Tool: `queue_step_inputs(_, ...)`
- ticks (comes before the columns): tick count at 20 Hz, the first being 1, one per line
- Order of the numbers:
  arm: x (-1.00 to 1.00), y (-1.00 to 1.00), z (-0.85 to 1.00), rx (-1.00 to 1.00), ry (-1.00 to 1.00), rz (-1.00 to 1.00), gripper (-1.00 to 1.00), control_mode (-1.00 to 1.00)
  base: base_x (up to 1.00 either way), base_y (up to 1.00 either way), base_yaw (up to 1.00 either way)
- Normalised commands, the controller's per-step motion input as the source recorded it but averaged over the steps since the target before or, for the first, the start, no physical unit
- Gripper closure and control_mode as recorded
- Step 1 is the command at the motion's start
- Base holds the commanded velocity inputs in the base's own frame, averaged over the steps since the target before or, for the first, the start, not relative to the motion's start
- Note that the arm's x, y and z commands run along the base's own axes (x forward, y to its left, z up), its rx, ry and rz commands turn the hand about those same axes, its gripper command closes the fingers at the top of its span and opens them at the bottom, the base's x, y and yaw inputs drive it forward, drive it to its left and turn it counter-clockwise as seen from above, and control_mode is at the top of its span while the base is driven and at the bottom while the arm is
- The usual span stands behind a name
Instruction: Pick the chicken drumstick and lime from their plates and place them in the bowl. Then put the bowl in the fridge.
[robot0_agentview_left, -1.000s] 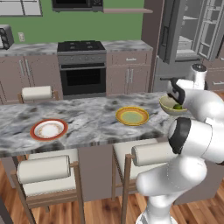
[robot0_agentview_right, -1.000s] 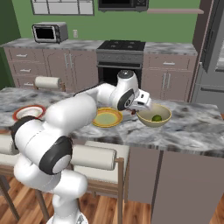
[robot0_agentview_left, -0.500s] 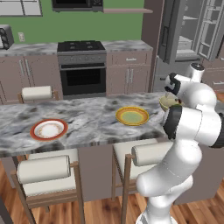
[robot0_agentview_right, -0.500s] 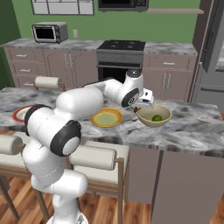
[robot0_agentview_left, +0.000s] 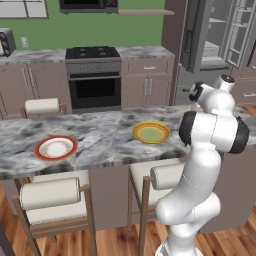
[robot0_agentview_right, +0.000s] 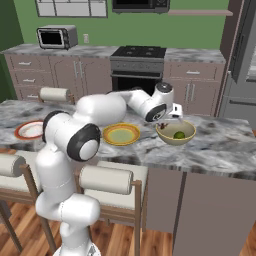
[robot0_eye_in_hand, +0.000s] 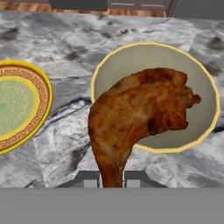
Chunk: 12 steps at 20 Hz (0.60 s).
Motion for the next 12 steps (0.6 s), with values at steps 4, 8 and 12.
queue_step_inputs(4, 0.35, -0.15, -0.08, -0.01, 0.06, 0.0, 1.0, -1.0, 0.0, 0.0, 0.0)
queue_step_inputs(8, 0.37, -0.1, -0.15, -0.02, 0.11, -0.01, 1.0, -1.0, 0.0, 0.0, 0.0)
queue_step_inputs(12, 0.39, -0.11, -0.18, 0.0, 0.09, -0.01, 1.0, -1.0, 0.0, 0.0, 0.0)
